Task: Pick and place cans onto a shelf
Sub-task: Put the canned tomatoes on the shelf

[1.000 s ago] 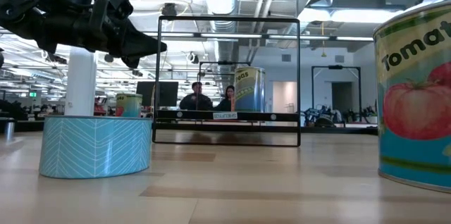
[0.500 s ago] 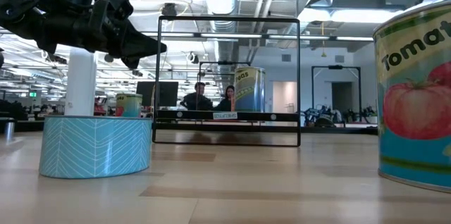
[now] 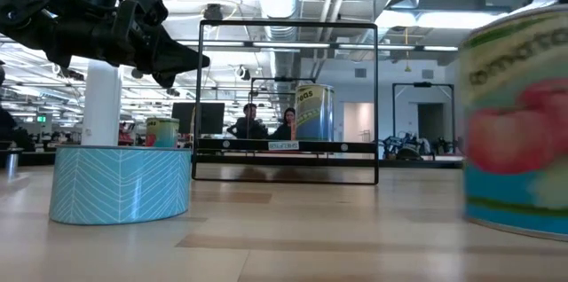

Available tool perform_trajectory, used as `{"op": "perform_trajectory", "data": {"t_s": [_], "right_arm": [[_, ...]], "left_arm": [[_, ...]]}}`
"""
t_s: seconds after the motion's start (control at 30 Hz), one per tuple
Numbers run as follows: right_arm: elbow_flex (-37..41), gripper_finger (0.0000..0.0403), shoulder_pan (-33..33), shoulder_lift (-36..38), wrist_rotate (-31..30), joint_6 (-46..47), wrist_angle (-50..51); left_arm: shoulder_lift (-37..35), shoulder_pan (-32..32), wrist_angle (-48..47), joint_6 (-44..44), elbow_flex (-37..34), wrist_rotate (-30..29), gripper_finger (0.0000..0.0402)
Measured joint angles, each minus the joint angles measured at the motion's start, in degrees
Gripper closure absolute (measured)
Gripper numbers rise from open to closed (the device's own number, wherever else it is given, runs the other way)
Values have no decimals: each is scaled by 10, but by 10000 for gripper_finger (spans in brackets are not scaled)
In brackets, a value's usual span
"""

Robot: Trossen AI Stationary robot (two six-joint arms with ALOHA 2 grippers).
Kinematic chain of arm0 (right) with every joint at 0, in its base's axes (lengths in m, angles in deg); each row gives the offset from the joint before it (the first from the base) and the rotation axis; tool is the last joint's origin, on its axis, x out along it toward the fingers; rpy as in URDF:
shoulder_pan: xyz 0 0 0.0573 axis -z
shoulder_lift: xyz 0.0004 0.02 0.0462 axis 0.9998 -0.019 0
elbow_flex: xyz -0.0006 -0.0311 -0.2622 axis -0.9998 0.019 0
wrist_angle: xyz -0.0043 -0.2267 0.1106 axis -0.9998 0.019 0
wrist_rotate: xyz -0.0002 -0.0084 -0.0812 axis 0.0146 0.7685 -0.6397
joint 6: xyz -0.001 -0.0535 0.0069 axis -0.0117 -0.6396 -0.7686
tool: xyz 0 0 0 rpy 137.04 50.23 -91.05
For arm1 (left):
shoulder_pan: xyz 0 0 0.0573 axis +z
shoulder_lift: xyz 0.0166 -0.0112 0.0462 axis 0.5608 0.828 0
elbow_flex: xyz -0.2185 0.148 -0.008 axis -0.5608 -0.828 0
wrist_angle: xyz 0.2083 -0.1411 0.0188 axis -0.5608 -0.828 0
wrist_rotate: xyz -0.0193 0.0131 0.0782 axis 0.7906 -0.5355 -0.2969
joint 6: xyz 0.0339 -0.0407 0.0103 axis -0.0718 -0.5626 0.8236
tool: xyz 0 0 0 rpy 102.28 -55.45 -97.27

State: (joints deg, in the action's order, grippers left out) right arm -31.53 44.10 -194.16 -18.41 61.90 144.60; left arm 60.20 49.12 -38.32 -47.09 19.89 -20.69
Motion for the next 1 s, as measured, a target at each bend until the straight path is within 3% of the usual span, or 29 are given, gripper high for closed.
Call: {"op": "perform_trajectory", "data": {"t_s": [0.2,0.43,0.57,0.87,1.0], "right_arm": [[-1,299,9,-5,1,0,-7],[-1,391,23,1,20,-3,-13],[-11,388,29,10,32,-8,-9],[-155,393,58,53,21,-33,56],[-248,395,81,71,-38,-90,102]], "left_arm": [[0,-13,-4,-6,0,1,401],[0,-50,-6,-7,0,-27,401],[0,-73,-6,-7,0,-62,401],[0,-93,-4,1,0,-111,401],[0,-93,-3,2,0,-113,401]]}}
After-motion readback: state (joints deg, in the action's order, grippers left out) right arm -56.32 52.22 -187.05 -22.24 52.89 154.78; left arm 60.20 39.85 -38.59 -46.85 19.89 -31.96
